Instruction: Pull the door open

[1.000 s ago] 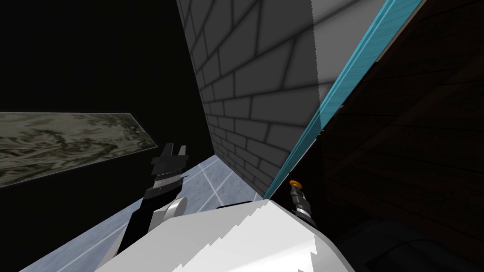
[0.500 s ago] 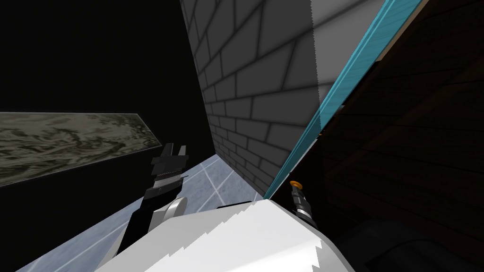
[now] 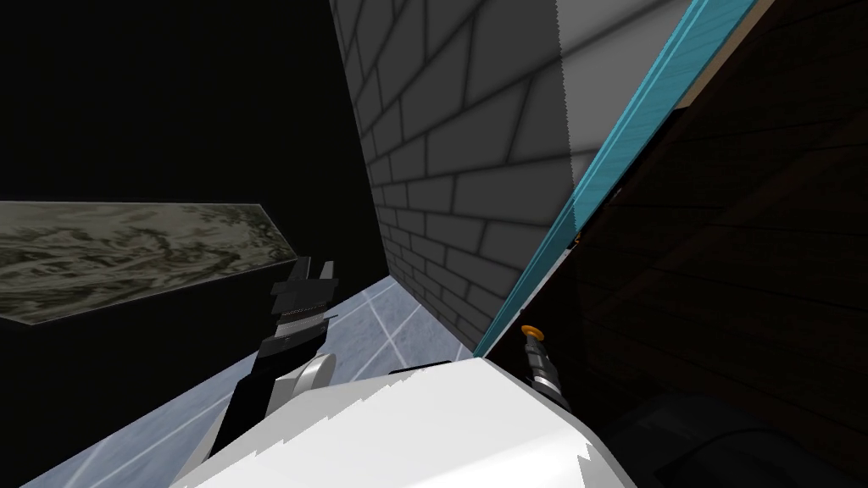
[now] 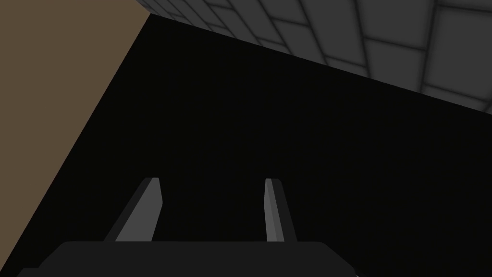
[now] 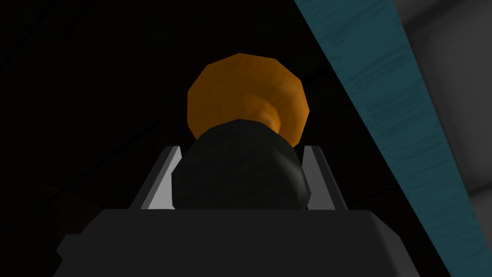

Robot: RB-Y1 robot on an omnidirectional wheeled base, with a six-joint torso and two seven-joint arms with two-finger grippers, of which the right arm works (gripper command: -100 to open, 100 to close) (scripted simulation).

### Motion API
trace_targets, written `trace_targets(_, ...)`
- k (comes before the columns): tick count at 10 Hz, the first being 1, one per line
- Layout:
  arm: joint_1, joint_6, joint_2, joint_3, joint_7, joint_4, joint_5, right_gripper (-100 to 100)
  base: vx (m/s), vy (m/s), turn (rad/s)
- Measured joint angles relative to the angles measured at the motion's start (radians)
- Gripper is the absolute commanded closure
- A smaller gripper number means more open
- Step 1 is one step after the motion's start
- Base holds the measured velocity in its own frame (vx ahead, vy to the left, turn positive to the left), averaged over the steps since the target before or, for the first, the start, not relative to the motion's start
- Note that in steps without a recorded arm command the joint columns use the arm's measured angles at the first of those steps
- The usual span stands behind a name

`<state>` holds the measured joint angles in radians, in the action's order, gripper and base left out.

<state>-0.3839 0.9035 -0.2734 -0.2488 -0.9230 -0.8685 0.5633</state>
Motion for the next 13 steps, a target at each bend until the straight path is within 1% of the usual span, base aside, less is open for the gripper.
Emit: trace_targets(13,-0.009,0.008,-0.004,-0.007,0.302,0.011,0.028,100,-0.029,0.011,0.039)
